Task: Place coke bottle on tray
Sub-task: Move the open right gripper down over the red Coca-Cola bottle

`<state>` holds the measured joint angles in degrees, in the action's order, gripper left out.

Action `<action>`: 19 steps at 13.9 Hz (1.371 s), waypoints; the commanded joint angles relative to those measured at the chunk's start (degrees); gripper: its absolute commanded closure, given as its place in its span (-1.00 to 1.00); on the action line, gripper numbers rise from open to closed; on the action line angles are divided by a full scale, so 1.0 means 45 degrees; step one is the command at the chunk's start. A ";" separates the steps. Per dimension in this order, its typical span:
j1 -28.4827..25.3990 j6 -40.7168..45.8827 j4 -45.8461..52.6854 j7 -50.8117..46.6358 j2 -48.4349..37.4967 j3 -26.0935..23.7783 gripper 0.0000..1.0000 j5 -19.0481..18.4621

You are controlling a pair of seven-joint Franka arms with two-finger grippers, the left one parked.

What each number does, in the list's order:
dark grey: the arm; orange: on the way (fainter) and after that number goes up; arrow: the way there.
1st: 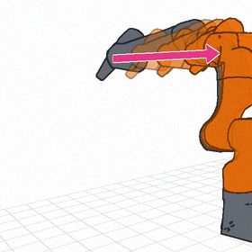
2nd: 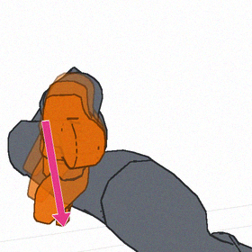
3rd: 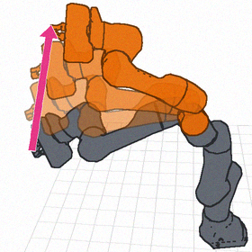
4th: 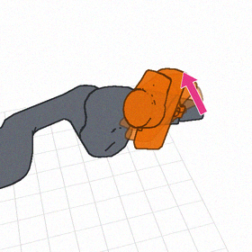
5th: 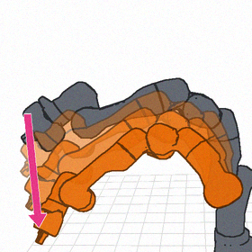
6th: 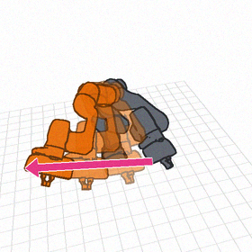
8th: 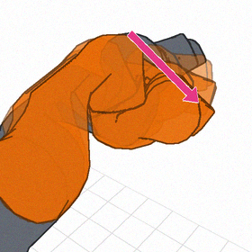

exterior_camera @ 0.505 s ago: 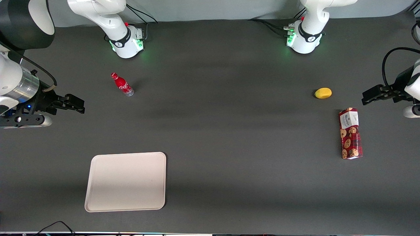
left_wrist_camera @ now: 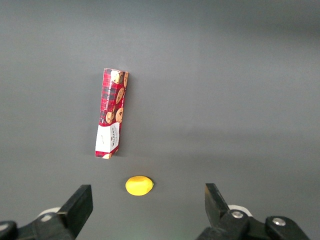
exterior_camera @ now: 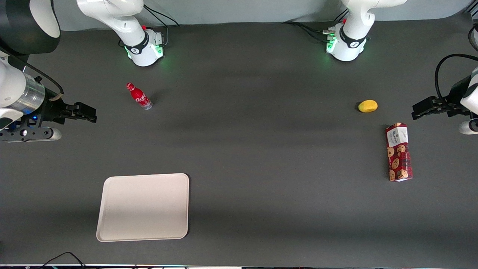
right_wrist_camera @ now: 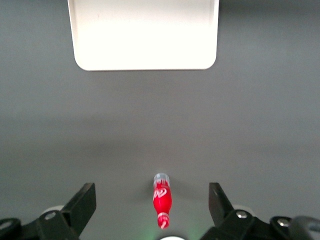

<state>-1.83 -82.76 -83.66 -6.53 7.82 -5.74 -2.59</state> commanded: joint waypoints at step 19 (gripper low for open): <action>-0.0043 -1.0711 -1.8146 -0.0365 -0.8728 -0.0110 -1.00 0.1748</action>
<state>-1.93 -128.90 -161.83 -7.40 -28.62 -6.33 4.38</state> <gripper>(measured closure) 0.000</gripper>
